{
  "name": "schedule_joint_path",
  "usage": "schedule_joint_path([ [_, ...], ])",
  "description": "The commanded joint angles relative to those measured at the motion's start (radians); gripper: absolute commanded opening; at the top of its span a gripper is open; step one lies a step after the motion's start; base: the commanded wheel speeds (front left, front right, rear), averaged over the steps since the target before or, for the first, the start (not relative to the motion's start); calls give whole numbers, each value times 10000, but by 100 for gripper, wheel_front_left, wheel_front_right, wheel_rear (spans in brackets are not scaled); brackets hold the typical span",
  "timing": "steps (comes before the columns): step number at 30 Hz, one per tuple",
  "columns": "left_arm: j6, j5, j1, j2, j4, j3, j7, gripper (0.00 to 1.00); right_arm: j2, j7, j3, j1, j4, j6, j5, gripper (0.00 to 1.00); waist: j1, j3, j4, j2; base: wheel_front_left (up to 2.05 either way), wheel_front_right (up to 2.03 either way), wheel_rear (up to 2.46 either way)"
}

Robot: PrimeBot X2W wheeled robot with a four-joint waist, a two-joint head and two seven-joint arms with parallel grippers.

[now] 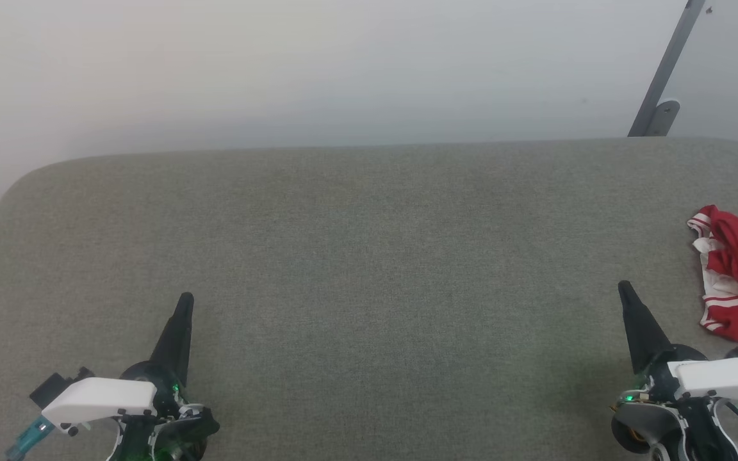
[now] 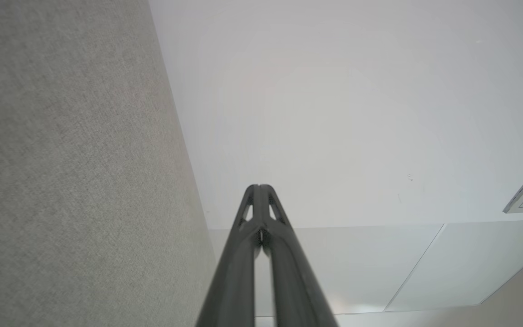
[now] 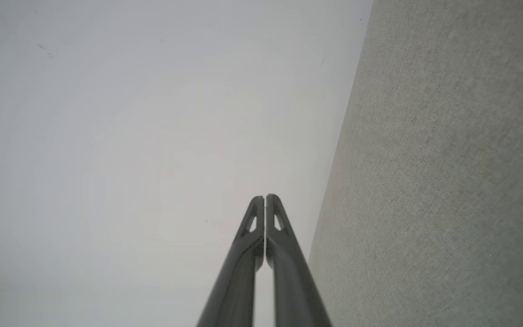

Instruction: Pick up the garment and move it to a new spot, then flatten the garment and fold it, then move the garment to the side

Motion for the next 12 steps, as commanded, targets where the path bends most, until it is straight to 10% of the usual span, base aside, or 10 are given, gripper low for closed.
schedule_joint_path([
  [1, -51, -38, -111, -28, -6, 31, 31, 0, 35, 28, 2, -55, -42, 0, 45, 0, 0, 0, 0, 0, 0, 0, 0],
  [12, -51, -38, -111, -28, -6, 30, 31, 0, 35, 27, -1, -55, -42, 0, 46, 0, 0, 0, 0, 0, 0, 0, 0],
])
